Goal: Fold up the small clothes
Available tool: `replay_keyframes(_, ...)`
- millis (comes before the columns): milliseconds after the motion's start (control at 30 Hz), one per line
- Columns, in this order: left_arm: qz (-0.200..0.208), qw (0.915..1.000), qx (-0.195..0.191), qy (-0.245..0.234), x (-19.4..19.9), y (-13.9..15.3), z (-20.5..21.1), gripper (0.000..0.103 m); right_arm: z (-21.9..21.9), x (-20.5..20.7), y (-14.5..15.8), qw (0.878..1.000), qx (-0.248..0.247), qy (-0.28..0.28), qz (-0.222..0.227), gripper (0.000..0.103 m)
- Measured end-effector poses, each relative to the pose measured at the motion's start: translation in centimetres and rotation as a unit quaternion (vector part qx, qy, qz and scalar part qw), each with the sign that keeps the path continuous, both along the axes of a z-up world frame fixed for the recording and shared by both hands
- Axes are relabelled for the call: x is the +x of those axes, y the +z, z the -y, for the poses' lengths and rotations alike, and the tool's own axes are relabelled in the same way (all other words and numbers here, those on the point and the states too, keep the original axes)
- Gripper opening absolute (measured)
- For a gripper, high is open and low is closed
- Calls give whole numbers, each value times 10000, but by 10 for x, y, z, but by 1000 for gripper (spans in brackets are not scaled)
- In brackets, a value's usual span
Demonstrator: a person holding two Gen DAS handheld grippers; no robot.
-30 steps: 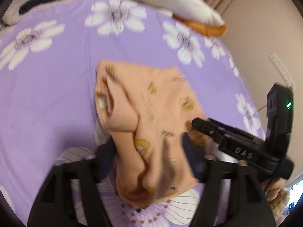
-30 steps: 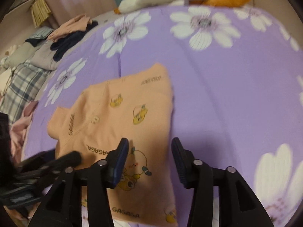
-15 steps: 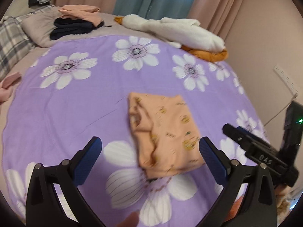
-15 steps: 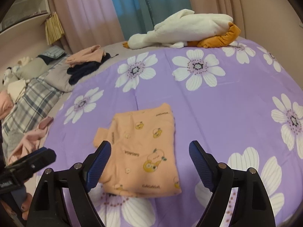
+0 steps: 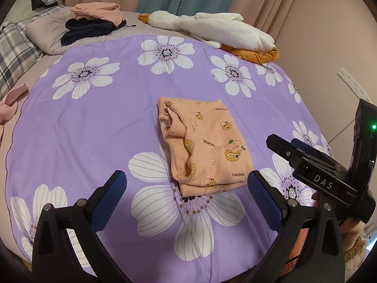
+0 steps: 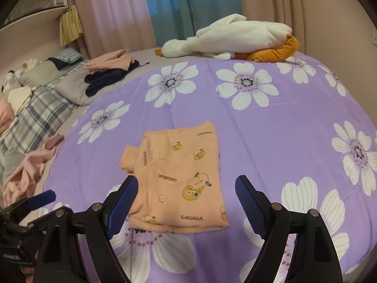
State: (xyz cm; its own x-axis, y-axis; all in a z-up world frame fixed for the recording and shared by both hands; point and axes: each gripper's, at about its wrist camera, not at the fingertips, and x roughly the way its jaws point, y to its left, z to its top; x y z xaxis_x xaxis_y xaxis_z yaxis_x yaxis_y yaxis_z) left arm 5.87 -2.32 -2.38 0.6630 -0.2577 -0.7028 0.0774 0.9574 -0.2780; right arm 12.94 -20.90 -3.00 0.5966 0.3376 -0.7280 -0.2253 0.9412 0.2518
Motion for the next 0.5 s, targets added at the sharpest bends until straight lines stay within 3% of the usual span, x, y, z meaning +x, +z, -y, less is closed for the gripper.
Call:
replay_keyframes(167,-5,9999,-157,43,0,0,-3,102,-1,-4,1,10000,-56,-11,41,84)
replay_keyframes(500,-10,9999,-102,130,-3,-2,-5,102,-7,-5,-1,9999,-90,74,53,84)
